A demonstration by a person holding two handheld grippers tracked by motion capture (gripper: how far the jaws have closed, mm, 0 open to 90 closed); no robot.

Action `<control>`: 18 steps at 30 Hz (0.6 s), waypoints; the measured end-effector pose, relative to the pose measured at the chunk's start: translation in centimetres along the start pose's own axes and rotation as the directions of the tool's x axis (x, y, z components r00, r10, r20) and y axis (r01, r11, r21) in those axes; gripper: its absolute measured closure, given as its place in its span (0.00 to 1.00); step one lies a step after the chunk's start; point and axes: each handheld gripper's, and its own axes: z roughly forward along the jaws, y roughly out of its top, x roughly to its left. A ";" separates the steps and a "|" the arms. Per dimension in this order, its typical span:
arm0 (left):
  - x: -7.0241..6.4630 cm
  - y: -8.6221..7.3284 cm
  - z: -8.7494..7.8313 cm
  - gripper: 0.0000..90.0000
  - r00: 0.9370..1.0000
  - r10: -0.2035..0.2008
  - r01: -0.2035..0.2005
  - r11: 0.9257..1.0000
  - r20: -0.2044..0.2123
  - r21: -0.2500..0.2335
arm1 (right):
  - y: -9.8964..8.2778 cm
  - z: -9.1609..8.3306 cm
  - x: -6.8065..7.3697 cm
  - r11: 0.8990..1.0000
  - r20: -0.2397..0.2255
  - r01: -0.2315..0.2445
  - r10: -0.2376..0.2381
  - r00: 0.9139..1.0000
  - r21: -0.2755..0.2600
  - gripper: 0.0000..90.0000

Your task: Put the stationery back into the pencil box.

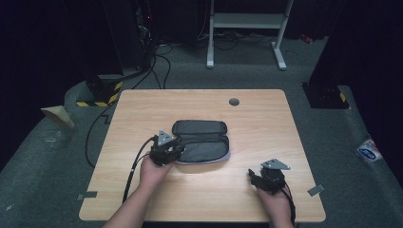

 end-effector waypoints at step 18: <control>2.7 -1.3 -1.9 0.18 0.997 -0.066 0.065 0.998 0.038 0.017 | 0.0 0.0 0.0 1.000 -0.001 0.000 0.000 1.000 -0.001 0.40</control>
